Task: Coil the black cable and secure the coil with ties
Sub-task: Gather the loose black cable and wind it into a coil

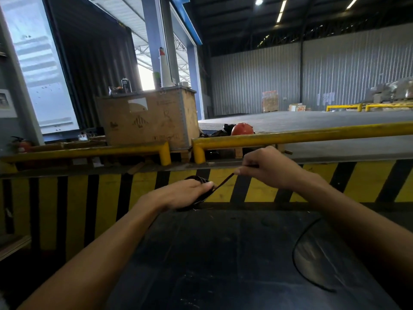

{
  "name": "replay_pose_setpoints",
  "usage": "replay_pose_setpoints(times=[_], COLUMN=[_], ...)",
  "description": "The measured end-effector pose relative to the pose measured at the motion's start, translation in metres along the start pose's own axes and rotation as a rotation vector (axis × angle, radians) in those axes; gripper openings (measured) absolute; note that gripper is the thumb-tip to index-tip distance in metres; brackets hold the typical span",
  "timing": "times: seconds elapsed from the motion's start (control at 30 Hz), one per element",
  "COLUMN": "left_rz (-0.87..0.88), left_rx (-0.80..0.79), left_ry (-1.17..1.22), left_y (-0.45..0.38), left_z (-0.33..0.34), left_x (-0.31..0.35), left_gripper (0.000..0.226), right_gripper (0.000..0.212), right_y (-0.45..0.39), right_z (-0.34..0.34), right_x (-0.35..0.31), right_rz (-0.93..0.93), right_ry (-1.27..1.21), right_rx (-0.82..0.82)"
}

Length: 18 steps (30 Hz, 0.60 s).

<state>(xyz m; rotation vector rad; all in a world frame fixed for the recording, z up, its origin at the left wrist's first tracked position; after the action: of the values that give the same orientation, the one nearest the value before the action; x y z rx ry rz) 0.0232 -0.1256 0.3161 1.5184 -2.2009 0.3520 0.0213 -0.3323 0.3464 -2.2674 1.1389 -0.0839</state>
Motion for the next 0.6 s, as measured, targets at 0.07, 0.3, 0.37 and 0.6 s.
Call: replay_pose_setpoints(times=[0.07,0.3,0.37,0.6], left_rz=[-0.025,0.313,0.47,0.496], left_rx=[-0.183,-0.546,-0.384,0.271], left_ry=[0.056,1.073,1.281,0.972], left_y=[0.004,0.019,0.02,0.01], left_z=[0.003,-0.009,-0.029,-0.055], left_x=[0.006,0.039,0.055,0.067], left_gripper=[0.057,0.055,0.055,0.045], right_gripper=[0.024,0.031,0.036,0.034], right_y=[-0.003,0.005,0.011,0.038], right_z=[-0.005,0.011,0.032,0.105], right_x=[0.006,0.014,0.006,-0.057], right_rz=[-0.009,0.084,0.168,-0.02], right_ry=[-0.002,-0.249,-0.354,-0.167], right_rx=[0.051,0.3,0.2,-0.338])
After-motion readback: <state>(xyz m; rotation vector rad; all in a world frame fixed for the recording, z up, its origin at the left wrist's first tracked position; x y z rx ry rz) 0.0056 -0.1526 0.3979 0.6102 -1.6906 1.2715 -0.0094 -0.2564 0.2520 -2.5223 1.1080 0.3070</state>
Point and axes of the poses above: each hand's wrist, its own y-axis away from the middle knuckle, its own z-axis out of the palm, x = y × z, the point moved 3 cm from there along -y, towards the middle knuckle, and after that the axes turned 2 degrees about -x, right-handed, at the moved point
